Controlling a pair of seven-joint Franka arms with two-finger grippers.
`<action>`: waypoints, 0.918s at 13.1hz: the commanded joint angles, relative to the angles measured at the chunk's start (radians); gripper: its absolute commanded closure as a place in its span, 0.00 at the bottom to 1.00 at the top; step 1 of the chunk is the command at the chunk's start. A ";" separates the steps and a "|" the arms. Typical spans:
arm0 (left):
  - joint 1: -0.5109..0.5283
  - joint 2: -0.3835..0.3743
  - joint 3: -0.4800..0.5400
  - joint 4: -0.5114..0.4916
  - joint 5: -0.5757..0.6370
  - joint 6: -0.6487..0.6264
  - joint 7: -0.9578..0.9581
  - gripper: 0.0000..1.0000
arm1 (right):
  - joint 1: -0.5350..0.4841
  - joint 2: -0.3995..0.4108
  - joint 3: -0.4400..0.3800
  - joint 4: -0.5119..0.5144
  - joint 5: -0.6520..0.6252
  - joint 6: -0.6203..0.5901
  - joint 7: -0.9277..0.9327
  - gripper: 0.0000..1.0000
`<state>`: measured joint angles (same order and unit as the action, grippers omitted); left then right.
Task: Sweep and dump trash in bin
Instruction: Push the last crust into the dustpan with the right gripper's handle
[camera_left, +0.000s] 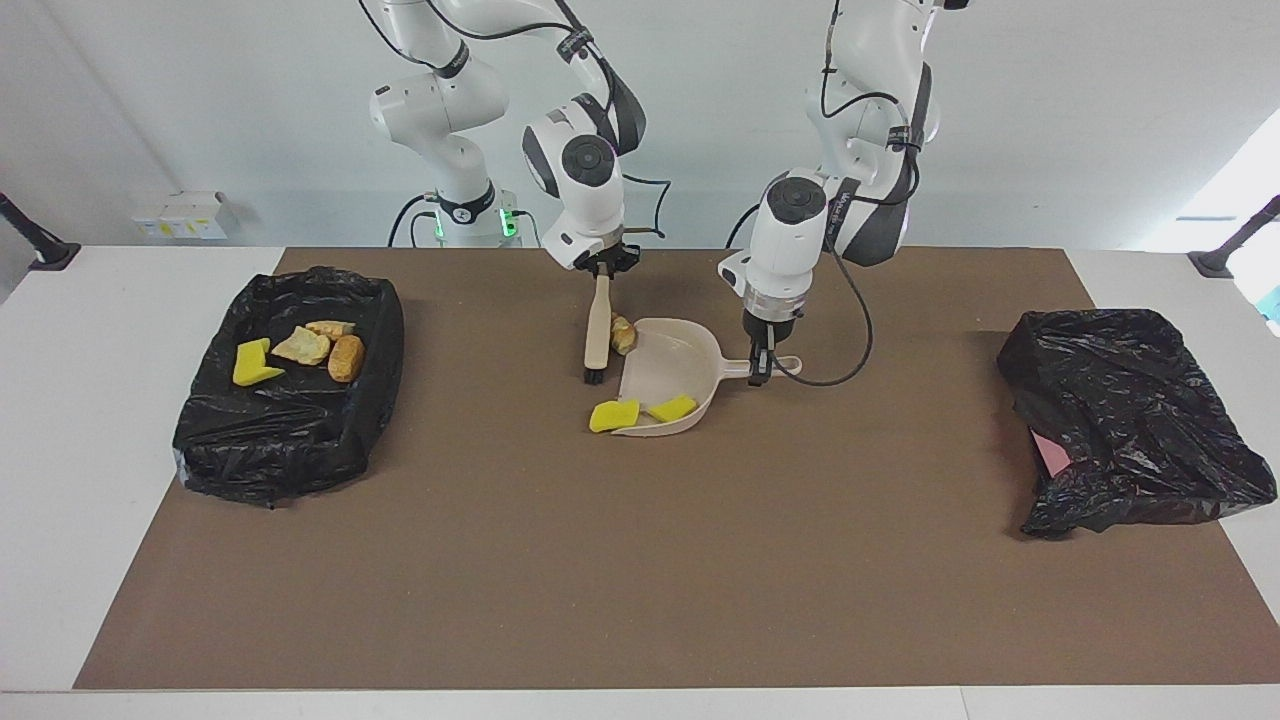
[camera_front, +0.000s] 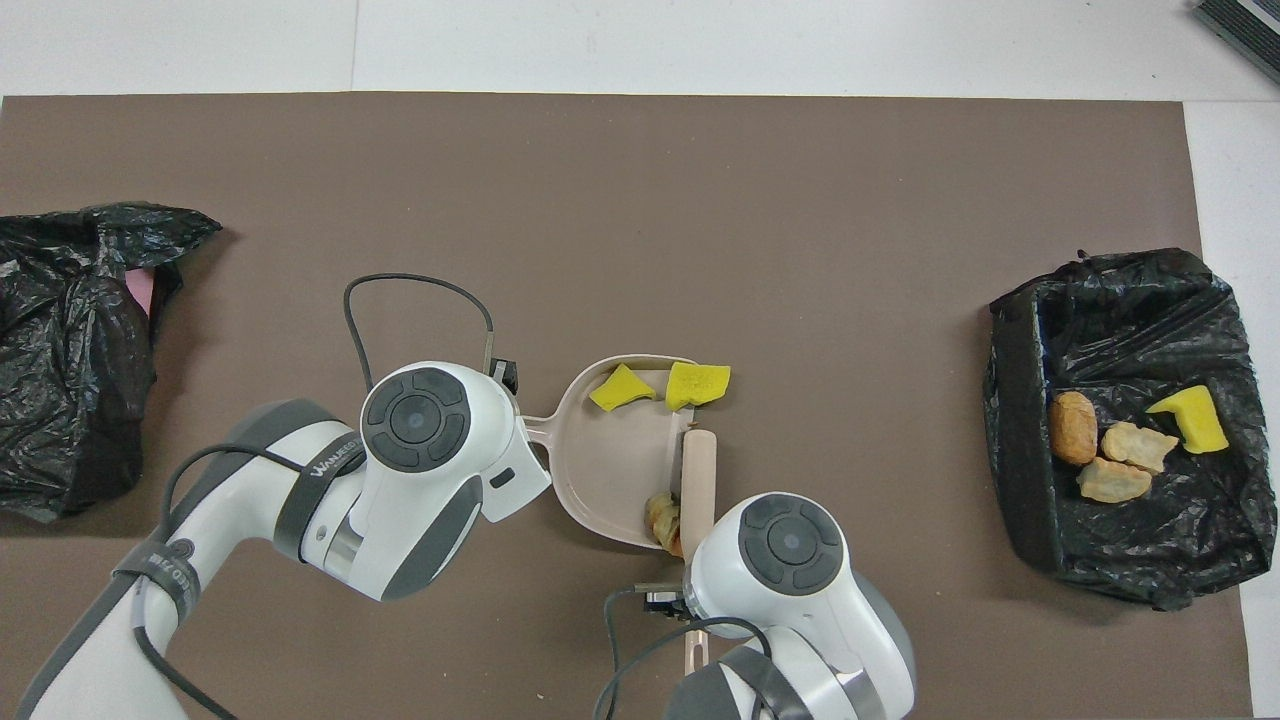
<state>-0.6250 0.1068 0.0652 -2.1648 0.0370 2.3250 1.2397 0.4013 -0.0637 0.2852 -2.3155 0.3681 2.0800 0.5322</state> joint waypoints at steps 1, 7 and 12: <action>-0.027 -0.029 0.007 -0.040 -0.011 0.025 0.014 1.00 | -0.018 0.007 -0.004 0.074 0.048 -0.035 -0.054 1.00; -0.016 -0.026 0.007 -0.038 -0.016 0.025 -0.097 1.00 | -0.160 -0.036 -0.006 0.149 -0.374 -0.270 -0.320 1.00; -0.022 -0.027 0.007 -0.037 -0.016 0.011 -0.226 1.00 | -0.231 0.197 0.000 0.332 -0.551 -0.259 -0.482 1.00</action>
<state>-0.6315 0.1068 0.0613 -2.1707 0.0319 2.3246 1.0623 0.1561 0.0180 0.2698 -2.0729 -0.1405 1.8262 0.0682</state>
